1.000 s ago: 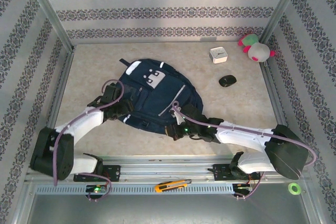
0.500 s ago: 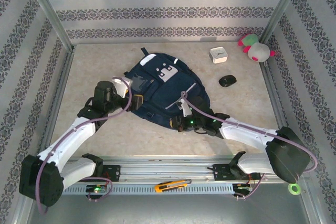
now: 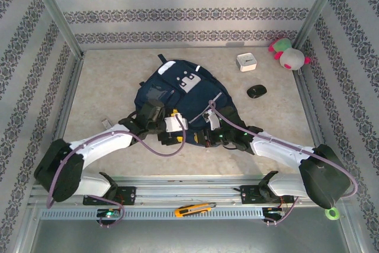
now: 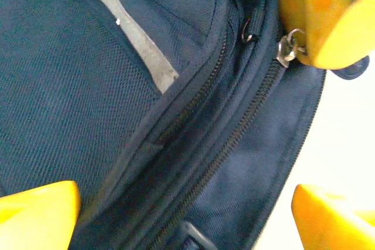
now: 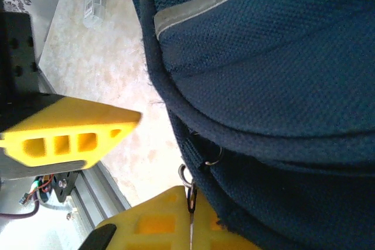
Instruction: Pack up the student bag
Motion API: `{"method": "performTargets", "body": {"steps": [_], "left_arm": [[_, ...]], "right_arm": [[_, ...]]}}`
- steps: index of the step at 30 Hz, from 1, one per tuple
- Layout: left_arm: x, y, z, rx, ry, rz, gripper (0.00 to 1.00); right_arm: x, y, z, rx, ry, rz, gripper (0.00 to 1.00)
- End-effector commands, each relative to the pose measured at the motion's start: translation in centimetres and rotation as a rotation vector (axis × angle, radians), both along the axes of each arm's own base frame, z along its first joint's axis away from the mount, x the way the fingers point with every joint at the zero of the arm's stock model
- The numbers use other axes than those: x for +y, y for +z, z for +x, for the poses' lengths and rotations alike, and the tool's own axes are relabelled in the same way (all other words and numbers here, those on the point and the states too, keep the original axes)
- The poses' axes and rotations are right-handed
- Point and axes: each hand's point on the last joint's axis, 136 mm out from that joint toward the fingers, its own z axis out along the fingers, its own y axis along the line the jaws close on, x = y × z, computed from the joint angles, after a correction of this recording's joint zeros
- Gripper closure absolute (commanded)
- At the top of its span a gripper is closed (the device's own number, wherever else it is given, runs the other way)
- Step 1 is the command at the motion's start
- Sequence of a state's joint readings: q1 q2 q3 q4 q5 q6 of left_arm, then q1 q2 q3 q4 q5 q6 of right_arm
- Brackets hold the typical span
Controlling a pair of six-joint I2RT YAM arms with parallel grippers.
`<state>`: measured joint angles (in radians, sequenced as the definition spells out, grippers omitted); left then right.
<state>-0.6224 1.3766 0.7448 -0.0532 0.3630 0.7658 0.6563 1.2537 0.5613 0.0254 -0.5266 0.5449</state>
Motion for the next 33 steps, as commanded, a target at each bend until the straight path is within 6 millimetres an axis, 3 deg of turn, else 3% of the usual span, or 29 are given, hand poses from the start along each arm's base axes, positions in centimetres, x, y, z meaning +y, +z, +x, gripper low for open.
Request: {"method": "performTargets", "body": {"steps": [1, 3, 5, 9, 10, 18, 25, 33], "left_arm": [[-2.4, 1.5, 2.3, -0.156, -0.070, 0.003, 0.11], [-3.0, 0.9, 2.6, -0.157, -0.067, 0.011, 0.25], [-3.5, 1.0, 2.4, -0.150, -0.058, -0.026, 0.49], [-4.4, 3.0, 1.4, -0.086, -0.007, -0.193, 0.97], [-4.4, 3.5, 1.2, -0.069, 0.012, -0.226, 1.00], [-4.3, 4.9, 0.1, 0.024, 0.099, -0.319, 1.00], [-5.5, 5.7, -0.3, 0.045, 0.079, -0.365, 1.00], [-5.5, 5.9, -0.5, 0.054, 0.084, -0.384, 1.00]], "right_arm": [[-0.1, 0.2, -0.1, -0.008, 0.023, 0.014, 1.00], [-0.4, 0.0, 0.1, -0.005, 0.011, 0.004, 1.00], [-1.1, -0.3, 0.4, -0.008, -0.020, -0.024, 1.00], [-2.7, -0.8, 1.2, -0.028, -0.107, -0.084, 1.00], [-3.0, -0.9, 1.3, -0.034, -0.127, -0.092, 1.00], [-4.4, -0.6, 2.6, -0.074, -0.258, -0.134, 1.00], [-5.9, -0.8, 3.9, -0.155, -0.431, -0.214, 0.86], [-6.5, -0.6, 5.0, -0.223, -0.543, -0.240, 0.82]]}}
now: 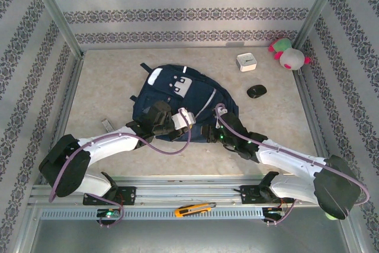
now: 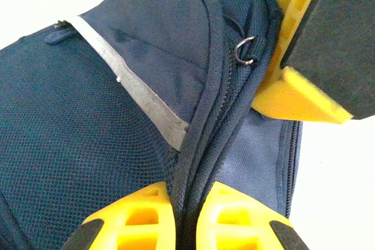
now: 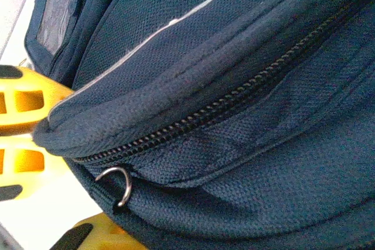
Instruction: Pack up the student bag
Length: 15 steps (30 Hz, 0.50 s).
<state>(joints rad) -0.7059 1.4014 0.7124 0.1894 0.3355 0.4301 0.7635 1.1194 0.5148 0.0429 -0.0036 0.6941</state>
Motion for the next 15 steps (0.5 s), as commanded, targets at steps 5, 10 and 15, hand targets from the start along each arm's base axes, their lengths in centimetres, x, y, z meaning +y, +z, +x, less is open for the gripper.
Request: {"method": "performTargets", "body": {"steps": [5, 10, 15], "left_arm": [[-1.6, 4.2, -0.6, -0.045, -0.030, -0.158, 1.00], [-1.8, 4.9, -0.6, -0.043, -0.028, -0.195, 1.00], [-0.7, 3.9, -0.1, -0.058, 0.016, -0.118, 1.00]], "right_arm": [[-1.8, -1.8, 1.3, -0.051, -0.148, -0.103, 0.78], [-1.8, -3.1, 1.3, -0.064, -0.175, -0.192, 0.75], [-3.1, -2.6, 1.2, -0.101, -0.178, -0.263, 0.98]]}}
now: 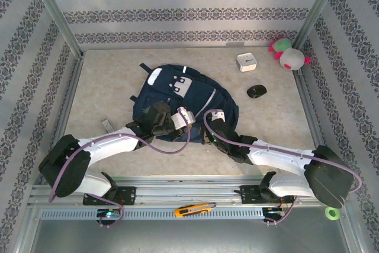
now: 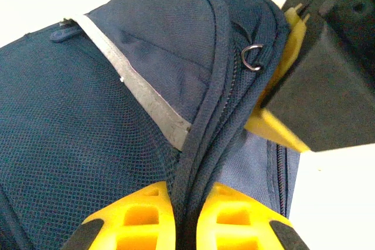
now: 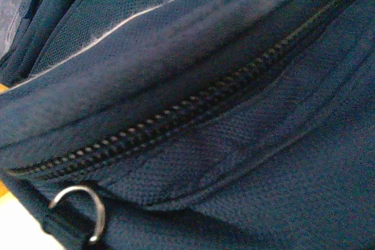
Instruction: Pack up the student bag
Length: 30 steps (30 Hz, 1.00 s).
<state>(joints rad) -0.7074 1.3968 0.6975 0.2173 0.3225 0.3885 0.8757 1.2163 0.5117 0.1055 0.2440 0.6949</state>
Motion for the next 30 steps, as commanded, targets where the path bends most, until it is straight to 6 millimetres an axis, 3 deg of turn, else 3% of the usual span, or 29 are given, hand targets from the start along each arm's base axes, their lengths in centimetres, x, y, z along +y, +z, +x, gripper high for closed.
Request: {"method": "performTargets", "body": {"steps": [1, 7, 12, 23, 24, 28, 30], "left_arm": [[-0.3, 3.4, -0.2, -0.079, -0.004, -0.060, 1.00], [3.8, 0.4, -0.2, -0.035, 0.032, 0.128, 1.00], [5.7, -0.2, 0.1, -0.041, 0.060, 0.228, 1.00], [8.4, -0.3, -0.7, -0.012, 0.089, 0.322, 1.00], [8.7, -0.2, -0.7, -0.010, 0.100, 0.324, 0.98], [8.9, 0.6, -1.1, 0.023, 0.141, 0.275, 0.67], [8.8, 1.4, -1.2, 0.055, 0.194, 0.213, 0.59]], "right_arm": [[-3.7, -0.5, 0.3, -0.024, -0.090, -0.138, 1.00], [-5.6, 1.9, -1.2, 0.007, 0.055, -0.077, 1.00], [-6.5, 3.0, -2.2, 0.099, 0.193, -0.004, 1.00], [-6.4, 3.3, -1.0, 0.187, 0.294, 0.055, 1.00], [-6.2, 3.3, -1.0, 0.190, 0.306, 0.061, 1.00], [-4.6, 3.3, -1.7, 0.200, 0.366, 0.113, 1.00], [-4.5, 3.0, -1.9, 0.197, 0.373, 0.105, 1.00]]}}
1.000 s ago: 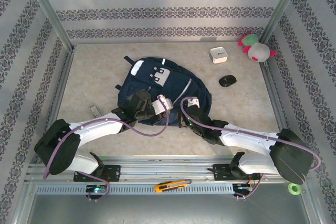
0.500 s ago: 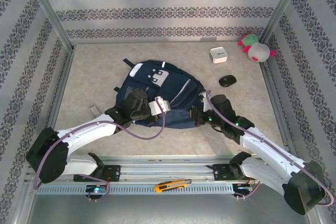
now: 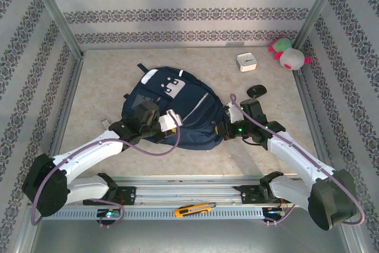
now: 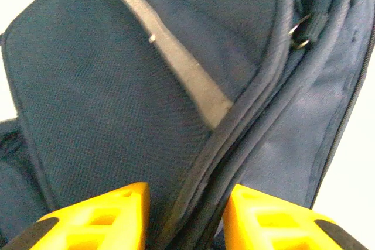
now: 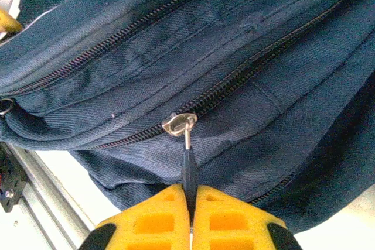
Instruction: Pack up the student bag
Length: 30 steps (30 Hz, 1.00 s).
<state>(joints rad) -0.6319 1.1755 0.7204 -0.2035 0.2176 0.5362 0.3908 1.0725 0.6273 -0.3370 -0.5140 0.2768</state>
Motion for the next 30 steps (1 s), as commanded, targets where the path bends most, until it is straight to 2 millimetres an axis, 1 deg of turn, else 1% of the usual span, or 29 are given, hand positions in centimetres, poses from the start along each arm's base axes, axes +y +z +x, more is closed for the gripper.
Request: {"method": "performTargets", "body": {"steps": [1, 4, 6, 7, 9, 11, 14, 16, 19, 22, 24, 27, 28, 30], "left_arm": [[1.7, 1.3, 0.3, 0.059, 0.171, -0.066, 0.55], [1.9, 2.2, 0.0, 0.135, 0.299, -0.201, 0.45], [3.4, 2.6, 0.6, 0.158, 0.472, -0.283, 0.42], [4.7, 2.7, 1.1, 0.160, 0.594, -0.322, 0.38], [7.7, 2.7, 1.5, 0.156, 0.829, -0.381, 0.34], [10.9, 2.2, 1.3, 0.157, 1.024, -0.413, 0.33], [14.1, 0.9, 0.8, 0.187, 1.178, -0.461, 0.35], [15.6, -0.2, 0.8, 0.219, 1.251, -0.506, 0.37], [16.3, -1.6, 1.5, 0.266, 1.286, -0.588, 0.38], [16.2, -2.2, 3.3, 0.267, 1.284, -0.654, 0.38], [16.0, -2.6, 4.9, 0.278, 1.277, -0.700, 0.38], [15.4, -3.1, 8.0, 0.309, 1.263, -0.754, 0.38], [15.0, -3.1, 9.2, 0.311, 1.245, -0.764, 0.38], [14.0, -2.5, 11.7, 0.302, 1.170, -0.783, 0.36]], "right_arm": [[0.3, 0.1, 0.0, -0.026, 0.021, 0.002, 1.00], [0.3, -0.1, -0.1, -0.030, 0.030, 0.005, 1.00], [0.6, -0.1, -0.2, -0.025, 0.045, 0.014, 1.00], [0.9, -0.1, -0.3, -0.021, 0.056, 0.019, 1.00], [1.3, -0.2, -0.8, -0.015, 0.079, 0.019, 1.00], [2.0, -0.1, -1.3, -0.016, 0.107, 0.019, 1.00], [2.9, -0.2, -2.0, -0.021, 0.136, 0.011, 1.00], [3.5, -0.4, -2.5, -0.016, 0.154, 0.007, 1.00], [4.3, -1.0, -3.2, -0.002, 0.181, -0.007, 1.00], [5.2, -1.2, -3.8, 0.004, 0.199, -0.011, 1.00], [5.6, -1.1, -4.1, 0.001, 0.204, -0.004, 1.00], [6.4, -0.9, -4.5, -0.005, 0.213, 0.009, 1.00], [6.6, -0.7, -4.7, -0.006, 0.215, 0.014, 1.00], [7.1, -0.7, -5.0, -0.001, 0.221, 0.026, 1.00]]}}
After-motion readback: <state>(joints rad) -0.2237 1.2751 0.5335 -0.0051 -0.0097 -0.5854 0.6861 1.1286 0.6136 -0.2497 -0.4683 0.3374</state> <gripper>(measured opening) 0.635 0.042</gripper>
